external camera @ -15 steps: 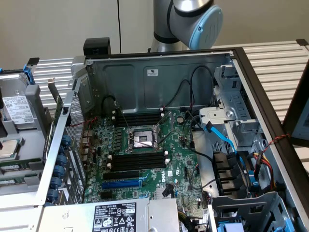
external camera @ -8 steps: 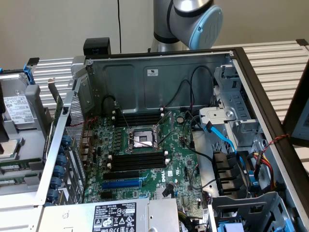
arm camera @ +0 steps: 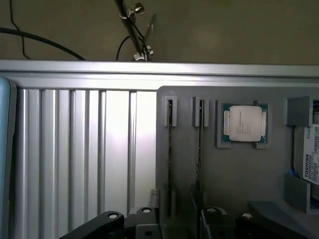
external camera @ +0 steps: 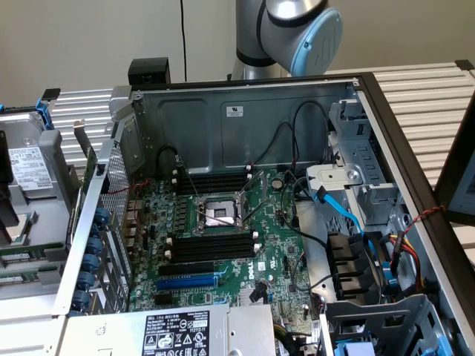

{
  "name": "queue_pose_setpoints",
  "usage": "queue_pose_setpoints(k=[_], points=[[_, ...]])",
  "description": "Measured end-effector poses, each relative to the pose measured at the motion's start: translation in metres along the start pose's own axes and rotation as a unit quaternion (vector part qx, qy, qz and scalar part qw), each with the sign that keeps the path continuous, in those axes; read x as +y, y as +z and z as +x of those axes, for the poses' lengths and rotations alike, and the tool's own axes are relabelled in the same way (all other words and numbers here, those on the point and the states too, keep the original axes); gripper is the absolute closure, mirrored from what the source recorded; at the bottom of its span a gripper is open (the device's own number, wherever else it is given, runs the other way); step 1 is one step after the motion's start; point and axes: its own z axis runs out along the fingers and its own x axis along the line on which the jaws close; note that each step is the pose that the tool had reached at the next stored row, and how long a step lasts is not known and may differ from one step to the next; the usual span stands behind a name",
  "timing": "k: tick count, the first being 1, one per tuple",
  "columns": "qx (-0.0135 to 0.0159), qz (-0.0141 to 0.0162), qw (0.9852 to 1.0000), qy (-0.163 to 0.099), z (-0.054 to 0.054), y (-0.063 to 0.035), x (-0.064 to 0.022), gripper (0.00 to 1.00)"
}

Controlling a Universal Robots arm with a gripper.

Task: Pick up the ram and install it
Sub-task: 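Pick up the ram and move it above insertion slot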

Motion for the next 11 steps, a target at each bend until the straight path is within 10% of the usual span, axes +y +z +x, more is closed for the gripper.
queue_pose_setpoints(k=[11], points=[[0.0,0.005,1.0,0.0,0.003,0.02,0.0,0.64]])
